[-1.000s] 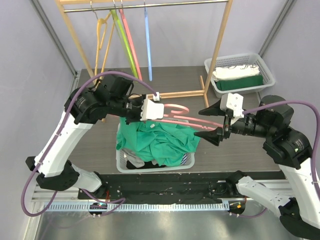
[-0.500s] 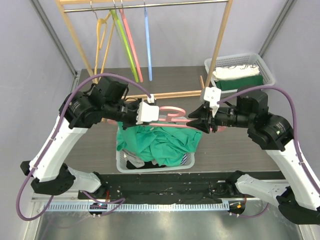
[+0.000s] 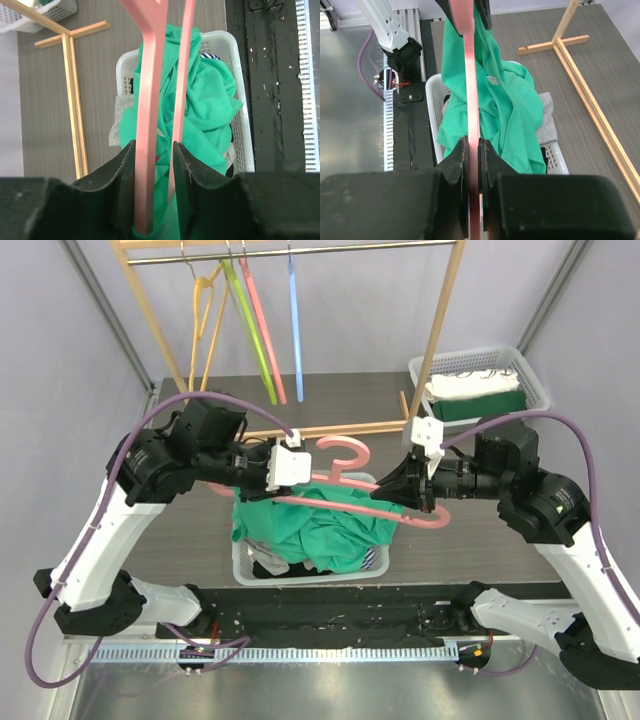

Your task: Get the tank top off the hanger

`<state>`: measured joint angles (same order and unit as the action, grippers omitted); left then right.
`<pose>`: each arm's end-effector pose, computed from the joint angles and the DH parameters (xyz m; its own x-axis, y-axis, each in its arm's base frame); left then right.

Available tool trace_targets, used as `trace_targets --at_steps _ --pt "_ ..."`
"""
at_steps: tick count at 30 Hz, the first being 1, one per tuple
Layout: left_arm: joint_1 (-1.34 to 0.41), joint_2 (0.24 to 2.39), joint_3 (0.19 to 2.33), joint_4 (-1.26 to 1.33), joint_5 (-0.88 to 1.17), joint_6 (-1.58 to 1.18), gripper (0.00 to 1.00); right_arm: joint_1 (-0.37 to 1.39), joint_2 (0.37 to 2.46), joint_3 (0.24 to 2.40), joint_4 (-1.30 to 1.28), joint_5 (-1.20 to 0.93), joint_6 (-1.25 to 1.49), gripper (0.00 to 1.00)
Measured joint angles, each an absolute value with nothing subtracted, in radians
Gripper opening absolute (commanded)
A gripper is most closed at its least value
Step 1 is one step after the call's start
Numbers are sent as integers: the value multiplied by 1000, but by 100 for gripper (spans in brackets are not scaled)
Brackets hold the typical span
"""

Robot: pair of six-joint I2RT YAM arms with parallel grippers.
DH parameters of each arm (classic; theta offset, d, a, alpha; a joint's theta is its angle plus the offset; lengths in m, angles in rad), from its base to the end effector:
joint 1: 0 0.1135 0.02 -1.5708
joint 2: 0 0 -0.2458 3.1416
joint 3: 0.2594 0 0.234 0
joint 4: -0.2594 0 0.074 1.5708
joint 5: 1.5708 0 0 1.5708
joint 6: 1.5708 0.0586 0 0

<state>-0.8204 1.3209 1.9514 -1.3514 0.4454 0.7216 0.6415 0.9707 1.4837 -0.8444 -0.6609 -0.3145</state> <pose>0.1192 -0.1648 0.4497 0.2439 0.6126 -0.7518 0.9586 -0.0346 0.2828 0.1087 0.1261 0.4405 0.0421 -0.2734 -0.9610 -0.9721 0.2110 -0.1026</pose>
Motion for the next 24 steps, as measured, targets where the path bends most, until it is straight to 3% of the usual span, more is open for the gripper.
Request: trace_targets --at_steps 2,3,17,24 --pt "-823 1311 1951 -1351 429 704 77 641 967 1470 -823 -670 -284 1" --pt "-823 1304 1951 -1352 418 693 99 641 965 1462 -810 -673 -271 1" --pt "-820 1246 2133 -1282 221 559 100 640 857 1227 -570 -674 -88 1" --pt "-807 1052 1904 -1136 -52 495 100 640 843 1233 -547 -662 -68 1"
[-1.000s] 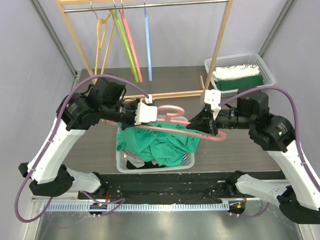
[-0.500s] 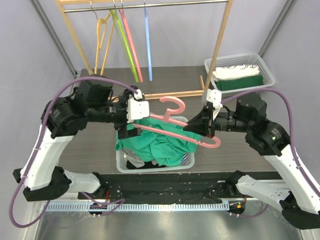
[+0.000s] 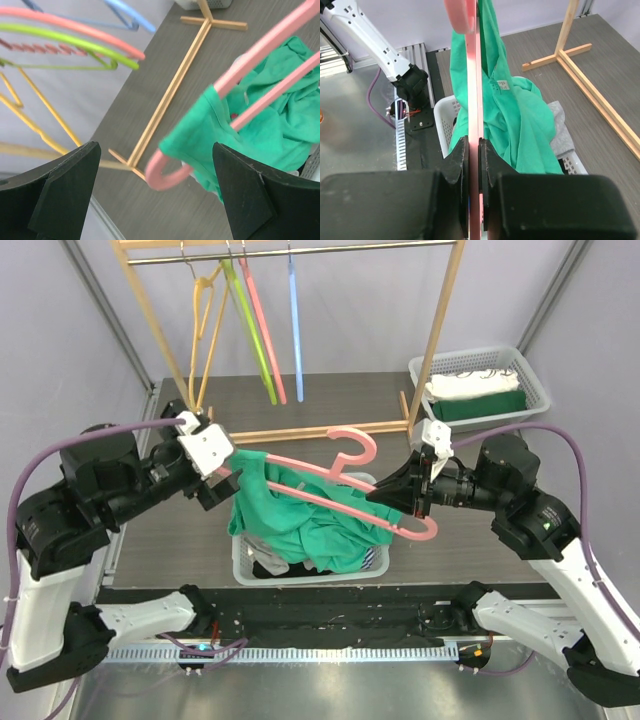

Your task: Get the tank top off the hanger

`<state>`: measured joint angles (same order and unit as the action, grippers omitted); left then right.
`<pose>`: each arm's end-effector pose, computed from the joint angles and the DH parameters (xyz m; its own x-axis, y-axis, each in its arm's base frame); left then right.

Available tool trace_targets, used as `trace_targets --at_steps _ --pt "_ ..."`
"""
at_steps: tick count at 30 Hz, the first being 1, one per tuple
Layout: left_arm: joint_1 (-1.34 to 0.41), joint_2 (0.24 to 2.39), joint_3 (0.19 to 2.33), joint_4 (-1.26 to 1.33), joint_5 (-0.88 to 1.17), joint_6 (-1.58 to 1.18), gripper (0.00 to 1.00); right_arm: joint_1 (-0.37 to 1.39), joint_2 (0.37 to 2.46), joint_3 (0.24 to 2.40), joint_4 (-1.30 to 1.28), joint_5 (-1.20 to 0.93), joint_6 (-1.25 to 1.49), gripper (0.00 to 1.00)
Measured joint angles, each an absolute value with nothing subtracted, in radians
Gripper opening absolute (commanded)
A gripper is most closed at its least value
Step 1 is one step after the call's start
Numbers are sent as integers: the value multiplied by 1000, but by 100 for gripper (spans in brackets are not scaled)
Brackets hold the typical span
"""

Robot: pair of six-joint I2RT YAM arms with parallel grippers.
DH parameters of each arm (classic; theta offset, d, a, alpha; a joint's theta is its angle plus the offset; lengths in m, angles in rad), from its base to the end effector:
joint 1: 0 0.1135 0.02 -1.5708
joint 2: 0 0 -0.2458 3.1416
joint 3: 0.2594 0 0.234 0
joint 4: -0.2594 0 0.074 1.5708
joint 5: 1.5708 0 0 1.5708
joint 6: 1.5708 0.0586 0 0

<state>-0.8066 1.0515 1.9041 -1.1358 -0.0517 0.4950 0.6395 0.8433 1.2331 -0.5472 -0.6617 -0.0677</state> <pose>0.0914 -0.0910 0.4997 0.1560 0.5228 -0.8381 0.6961 0.5438 0.4688 0.1082 0.1254 0.4197 -0.0607 -0.1116 -0.9919 -0.9641 0.2639 0.0293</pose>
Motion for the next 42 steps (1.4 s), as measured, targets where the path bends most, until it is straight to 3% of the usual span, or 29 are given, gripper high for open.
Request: trace_targets --at_steps 5,16,26,33,42 --pt "-805 986 1829 -1141 -112 352 100 640 845 1271 -546 -647 -68 1" --pt "-713 949 1956 -1207 -30 130 100 640 879 1306 -530 -642 -68 1" --pt "-685 1180 2314 -1253 -196 56 100 640 934 1344 -531 -637 -57 1" --pt "-609 1124 2072 -1314 -92 48 93 640 930 1351 -530 -599 -31 1" --pt "-591 864 1604 -1193 27 -71 85 640 893 1315 -478 -568 19 1"
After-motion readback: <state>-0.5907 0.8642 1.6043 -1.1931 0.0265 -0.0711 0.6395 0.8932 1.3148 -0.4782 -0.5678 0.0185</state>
